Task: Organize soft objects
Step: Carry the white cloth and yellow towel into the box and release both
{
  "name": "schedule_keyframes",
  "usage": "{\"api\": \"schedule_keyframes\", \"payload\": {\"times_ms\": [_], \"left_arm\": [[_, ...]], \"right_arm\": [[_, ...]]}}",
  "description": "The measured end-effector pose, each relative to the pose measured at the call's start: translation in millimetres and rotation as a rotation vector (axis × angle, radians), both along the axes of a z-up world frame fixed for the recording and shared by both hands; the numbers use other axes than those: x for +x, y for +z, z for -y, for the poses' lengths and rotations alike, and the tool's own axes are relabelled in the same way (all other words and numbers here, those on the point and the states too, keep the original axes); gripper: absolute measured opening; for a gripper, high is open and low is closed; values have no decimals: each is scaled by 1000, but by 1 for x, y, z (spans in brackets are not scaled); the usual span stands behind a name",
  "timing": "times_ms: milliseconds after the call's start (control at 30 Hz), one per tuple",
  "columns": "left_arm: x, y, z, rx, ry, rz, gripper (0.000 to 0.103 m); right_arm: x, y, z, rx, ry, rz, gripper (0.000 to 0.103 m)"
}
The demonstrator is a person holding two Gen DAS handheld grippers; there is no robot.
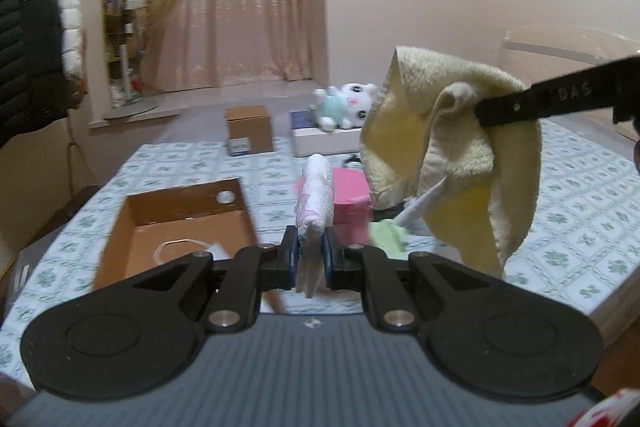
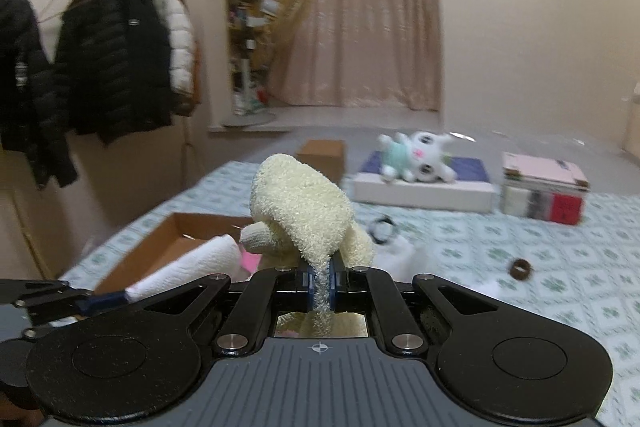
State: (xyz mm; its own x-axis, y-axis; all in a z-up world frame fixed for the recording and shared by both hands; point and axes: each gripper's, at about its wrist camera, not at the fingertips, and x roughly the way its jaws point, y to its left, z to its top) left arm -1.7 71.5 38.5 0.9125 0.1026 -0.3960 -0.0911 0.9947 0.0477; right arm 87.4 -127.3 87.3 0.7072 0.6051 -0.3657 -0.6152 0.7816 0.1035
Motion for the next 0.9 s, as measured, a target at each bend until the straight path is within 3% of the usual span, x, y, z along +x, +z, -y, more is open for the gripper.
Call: {"api": "schedule_keyframes", "payload": {"times_ms": [233,567,733,900], "left_arm": [[-12,2,-44,6,115,-5,11],[-8,-12,-105,-11,233,-30,11],[3,-27,-124,-27,250,-56,11],[19,-48,-139,-39,251,-101,11]], "right_arm": [[9,0,-69,30,162,-42,6],[30,-7,-149,72,278,-104,6],[50,-27,-175,95,285,-173,6],[60,-60,-196,26,283,-198,6]]}}
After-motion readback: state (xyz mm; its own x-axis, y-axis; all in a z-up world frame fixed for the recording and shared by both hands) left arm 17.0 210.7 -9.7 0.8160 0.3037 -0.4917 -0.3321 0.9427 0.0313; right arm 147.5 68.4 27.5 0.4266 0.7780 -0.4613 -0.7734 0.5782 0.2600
